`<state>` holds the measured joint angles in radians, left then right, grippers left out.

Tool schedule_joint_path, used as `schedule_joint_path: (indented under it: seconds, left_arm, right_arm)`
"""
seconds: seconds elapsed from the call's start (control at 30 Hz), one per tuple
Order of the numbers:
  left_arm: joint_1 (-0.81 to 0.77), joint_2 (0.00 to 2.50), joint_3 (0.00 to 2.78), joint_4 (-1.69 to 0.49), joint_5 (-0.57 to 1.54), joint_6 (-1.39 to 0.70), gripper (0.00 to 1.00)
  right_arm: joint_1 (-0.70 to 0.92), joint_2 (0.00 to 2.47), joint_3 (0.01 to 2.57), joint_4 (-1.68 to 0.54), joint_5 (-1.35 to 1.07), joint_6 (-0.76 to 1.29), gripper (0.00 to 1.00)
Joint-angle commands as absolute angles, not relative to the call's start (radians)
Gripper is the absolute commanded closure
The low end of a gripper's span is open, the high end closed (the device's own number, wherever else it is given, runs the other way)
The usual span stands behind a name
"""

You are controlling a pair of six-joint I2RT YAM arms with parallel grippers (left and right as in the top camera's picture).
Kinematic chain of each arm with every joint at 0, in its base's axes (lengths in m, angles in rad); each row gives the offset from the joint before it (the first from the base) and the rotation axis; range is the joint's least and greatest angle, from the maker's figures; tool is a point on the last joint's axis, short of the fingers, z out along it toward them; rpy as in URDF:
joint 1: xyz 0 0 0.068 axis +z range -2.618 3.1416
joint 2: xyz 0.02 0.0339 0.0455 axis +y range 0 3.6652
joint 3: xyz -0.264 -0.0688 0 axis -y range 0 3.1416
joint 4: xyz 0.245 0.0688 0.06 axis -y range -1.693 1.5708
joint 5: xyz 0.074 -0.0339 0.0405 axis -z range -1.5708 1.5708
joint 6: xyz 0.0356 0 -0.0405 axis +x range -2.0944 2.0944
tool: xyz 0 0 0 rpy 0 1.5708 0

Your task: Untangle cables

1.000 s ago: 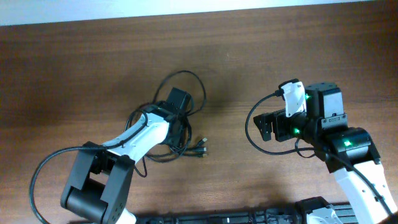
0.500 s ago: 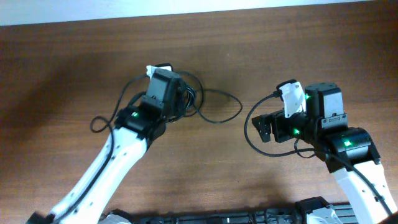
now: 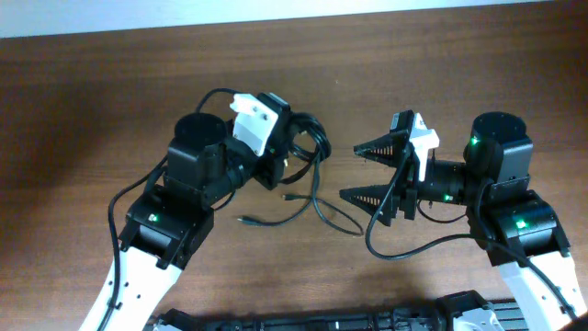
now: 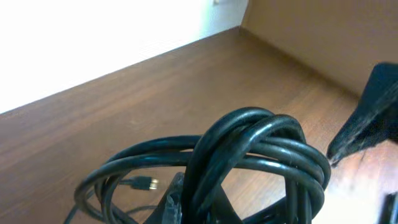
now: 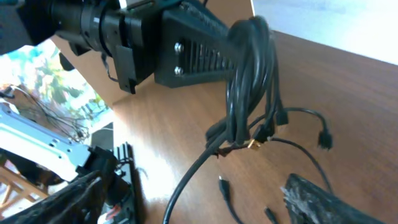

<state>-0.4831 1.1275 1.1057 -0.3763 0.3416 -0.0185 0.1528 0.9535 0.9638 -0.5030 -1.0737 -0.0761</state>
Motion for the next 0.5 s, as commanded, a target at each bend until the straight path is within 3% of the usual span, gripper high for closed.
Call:
schedule_joint_path:
  seconds: [0.0, 0.3, 0.4, 0.47]
  left_arm:
    - [-0.484, 1.12, 1.129, -0.359, 0.382, -0.079, 1.0]
    - [-0.493, 1.135, 1.129, -0.34, 0.457, -0.171, 1.0]
    - [-0.532, 1.159, 1.129, -0.325, 0.457, -0.171, 1.0]
    - [-0.567, 1.171, 1.129, -0.307, 0.456, -0.171, 1.0]
  right_arm:
    - [0.15, 0.949, 0.969, -0.497, -1.085, -0.07, 0.12]
    - [0.15, 0.989, 0.969, -0.421, -1.062, -0.069, 0.32]
    - [0.15, 0.989, 0.969, -0.403, -1.062, -0.069, 0.33]
    - [0.15, 0.989, 0.969, -0.404, -1.062, -0.069, 0.43]
